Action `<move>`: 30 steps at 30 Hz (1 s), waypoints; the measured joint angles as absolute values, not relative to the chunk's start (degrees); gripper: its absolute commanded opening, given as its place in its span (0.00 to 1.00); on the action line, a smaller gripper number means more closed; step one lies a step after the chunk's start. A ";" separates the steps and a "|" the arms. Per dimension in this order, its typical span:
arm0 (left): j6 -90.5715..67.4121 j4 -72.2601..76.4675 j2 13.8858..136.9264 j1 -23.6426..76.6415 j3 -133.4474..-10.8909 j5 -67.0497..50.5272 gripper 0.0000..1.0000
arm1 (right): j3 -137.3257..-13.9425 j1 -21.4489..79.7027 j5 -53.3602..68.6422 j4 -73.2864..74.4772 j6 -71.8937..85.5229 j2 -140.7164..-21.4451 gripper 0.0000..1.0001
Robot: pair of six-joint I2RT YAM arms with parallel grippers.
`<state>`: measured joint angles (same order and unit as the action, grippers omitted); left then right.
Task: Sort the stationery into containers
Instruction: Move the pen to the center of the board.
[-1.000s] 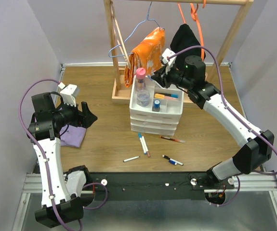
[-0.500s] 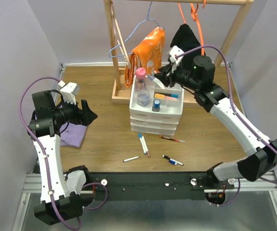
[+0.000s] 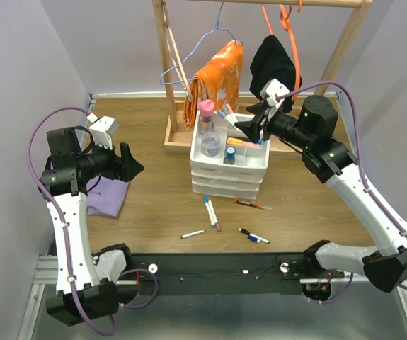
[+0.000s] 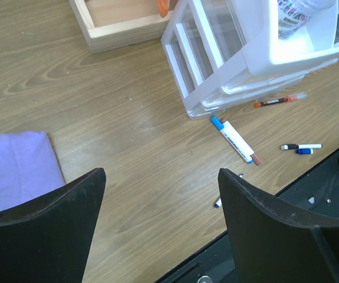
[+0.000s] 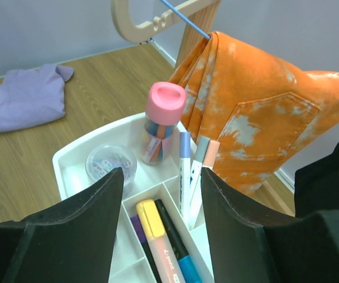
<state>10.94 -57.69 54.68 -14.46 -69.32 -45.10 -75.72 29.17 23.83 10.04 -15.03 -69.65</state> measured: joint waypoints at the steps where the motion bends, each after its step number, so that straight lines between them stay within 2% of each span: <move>1: 10.96 -57.76 55.07 -14.35 -69.87 -45.12 0.86 | -75.29 29.17 23.88 10.31 -15.00 -69.19 0.65; 16: 11.38 -59.64 59.72 -12.36 -76.34 -44.95 0.87 | -70.08 29.17 24.23 13.65 -15.90 -60.62 0.69; 19: 12.05 -59.81 59.79 -11.70 -76.40 -44.60 0.87 | -70.13 29.17 25.06 14.90 -15.97 -60.66 0.75; 24: 16.84 -62.76 59.75 -9.23 -76.40 -42.96 0.87 | -75.70 30.50 26.65 22.55 -18.06 -65.04 0.75; 30: 24.08 -65.60 57.95 -8.71 -74.81 -41.01 0.89 | -88.64 39.70 22.85 33.39 -25.54 -76.73 0.73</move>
